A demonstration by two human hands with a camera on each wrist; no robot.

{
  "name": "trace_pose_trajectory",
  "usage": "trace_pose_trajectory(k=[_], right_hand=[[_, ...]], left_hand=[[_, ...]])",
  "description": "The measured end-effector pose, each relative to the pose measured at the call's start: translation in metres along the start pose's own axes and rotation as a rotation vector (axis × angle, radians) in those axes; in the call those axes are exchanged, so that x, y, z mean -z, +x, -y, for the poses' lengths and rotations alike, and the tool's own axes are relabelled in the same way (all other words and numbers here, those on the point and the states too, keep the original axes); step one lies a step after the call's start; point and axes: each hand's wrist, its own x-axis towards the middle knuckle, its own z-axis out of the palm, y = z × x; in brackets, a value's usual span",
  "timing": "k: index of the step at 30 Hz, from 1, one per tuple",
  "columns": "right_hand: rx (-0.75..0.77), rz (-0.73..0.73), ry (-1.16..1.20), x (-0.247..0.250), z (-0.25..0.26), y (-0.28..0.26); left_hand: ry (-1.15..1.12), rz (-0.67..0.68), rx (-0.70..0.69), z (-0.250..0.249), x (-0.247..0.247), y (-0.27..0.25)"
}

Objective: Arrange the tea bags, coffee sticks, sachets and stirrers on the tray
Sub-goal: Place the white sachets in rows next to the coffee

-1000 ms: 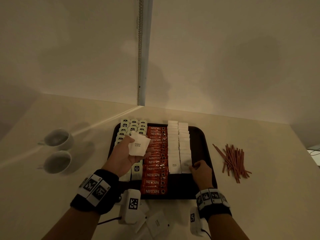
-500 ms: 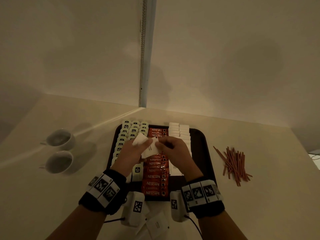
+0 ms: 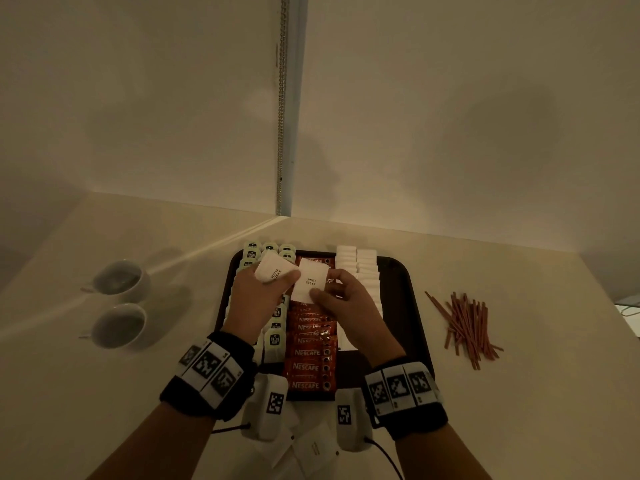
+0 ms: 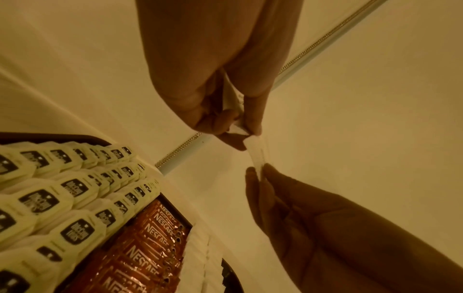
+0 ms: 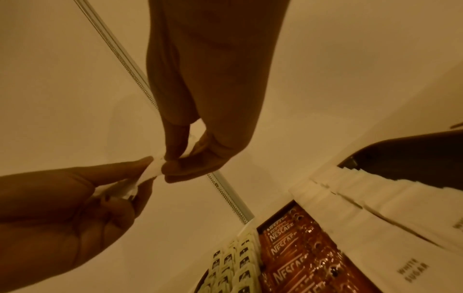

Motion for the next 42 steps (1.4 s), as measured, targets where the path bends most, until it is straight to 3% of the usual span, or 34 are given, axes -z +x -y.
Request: trace_pose_trajectory(k=[5, 10, 18, 22, 28, 35, 39, 42], right_hand=[[0.111, -0.065, -0.157, 0.000, 0.004, 0.000], [0.118, -0.151, -0.168, 0.024, 0.001, -0.004], [-0.162, -0.310, -0.576, 0.087, -0.076, -0.016], [-0.269, -0.288, -0.602, 0.093, -0.100, -0.015], [-0.302, -0.268, -0.664, 0.086, -0.107, -0.008], [-0.227, -0.392, -0.740, 0.075, -0.114, -0.008], [-0.180, -0.413, -0.792, 0.071, -0.110, -0.013], [-0.043, -0.379, -0.734, 0.059, -0.087, -0.014]], left_hand=[[-0.030, 0.025, 0.018, -0.002, 0.000, -0.003], [-0.214, 0.069, 0.169, -0.001, 0.005, -0.003], [-0.222, 0.059, 0.150, 0.012, 0.020, -0.004], [-0.213, 0.052, 0.165, 0.011, 0.019, -0.004], [-0.286, 0.010, 0.238, 0.008, 0.018, -0.005], [-0.302, 0.035, 0.234, 0.006, 0.019, -0.006], [-0.126, 0.099, 0.125, 0.011, 0.018, -0.007], [-0.017, 0.097, 0.040, 0.010, 0.017, -0.007]])
